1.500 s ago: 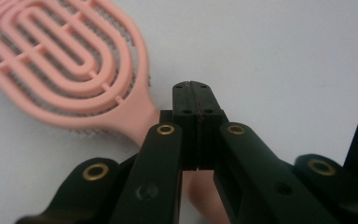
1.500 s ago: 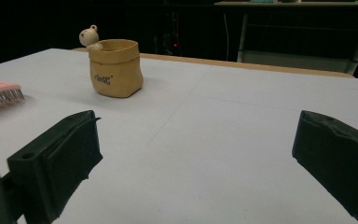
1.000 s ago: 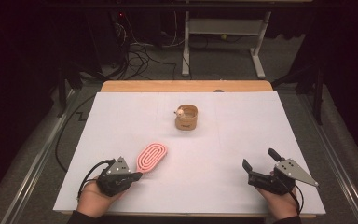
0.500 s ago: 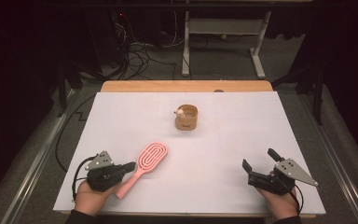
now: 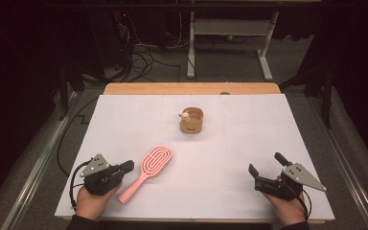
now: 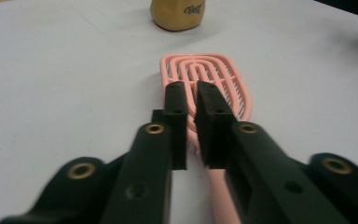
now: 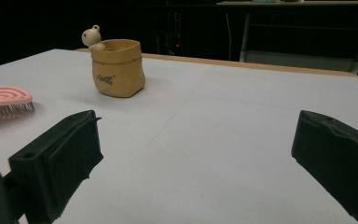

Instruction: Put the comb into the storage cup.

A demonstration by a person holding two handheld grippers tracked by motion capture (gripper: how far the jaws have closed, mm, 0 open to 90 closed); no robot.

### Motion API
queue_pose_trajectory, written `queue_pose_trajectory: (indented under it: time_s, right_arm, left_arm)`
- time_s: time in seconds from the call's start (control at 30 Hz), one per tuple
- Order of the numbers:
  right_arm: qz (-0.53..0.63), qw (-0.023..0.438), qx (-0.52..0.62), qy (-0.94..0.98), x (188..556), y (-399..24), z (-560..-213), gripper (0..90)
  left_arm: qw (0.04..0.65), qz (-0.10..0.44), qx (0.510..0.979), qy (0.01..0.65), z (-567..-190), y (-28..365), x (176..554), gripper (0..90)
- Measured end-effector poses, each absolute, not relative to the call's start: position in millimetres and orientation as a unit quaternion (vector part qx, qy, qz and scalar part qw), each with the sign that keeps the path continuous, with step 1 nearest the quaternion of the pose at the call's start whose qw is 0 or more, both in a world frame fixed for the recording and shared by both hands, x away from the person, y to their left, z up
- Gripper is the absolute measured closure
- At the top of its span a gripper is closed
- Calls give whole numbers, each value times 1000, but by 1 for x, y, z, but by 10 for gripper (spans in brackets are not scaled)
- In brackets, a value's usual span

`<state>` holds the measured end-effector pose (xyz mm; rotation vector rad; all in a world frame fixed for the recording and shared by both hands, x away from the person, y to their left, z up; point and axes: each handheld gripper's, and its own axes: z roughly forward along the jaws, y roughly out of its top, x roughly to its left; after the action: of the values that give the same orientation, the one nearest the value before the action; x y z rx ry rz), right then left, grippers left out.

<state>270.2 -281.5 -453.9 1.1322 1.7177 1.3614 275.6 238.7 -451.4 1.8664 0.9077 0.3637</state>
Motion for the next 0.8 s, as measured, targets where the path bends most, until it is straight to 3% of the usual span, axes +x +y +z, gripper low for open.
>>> queue_pose_trajectory:
  time_s: [0.17,0.3,0.4,0.47,0.6,0.63,0.8]
  right_arm:
    - [520,332,429,660,270,-280,-454,19]
    - [517,338,417,667,271,-277,-453,18]
    - [509,342,404,679,273,-275,-452,18]
    - [510,340,403,679,273,-274,-452,15]
    - [508,348,394,682,273,-275,-449,13]
    - [510,348,395,680,272,-275,-449,13]
    - [511,347,396,679,268,-278,-451,13]
  left_arm:
    - [492,159,771,371,-451,236,274,751]
    - [488,172,764,386,-451,236,274,632]
    - [487,178,758,395,-451,238,274,625]
    - [486,179,757,398,-451,238,274,558]
    - [482,177,755,408,-453,239,275,550]
    - [482,177,755,408,-453,239,275,495]
    - [472,177,757,414,-453,236,277,402]
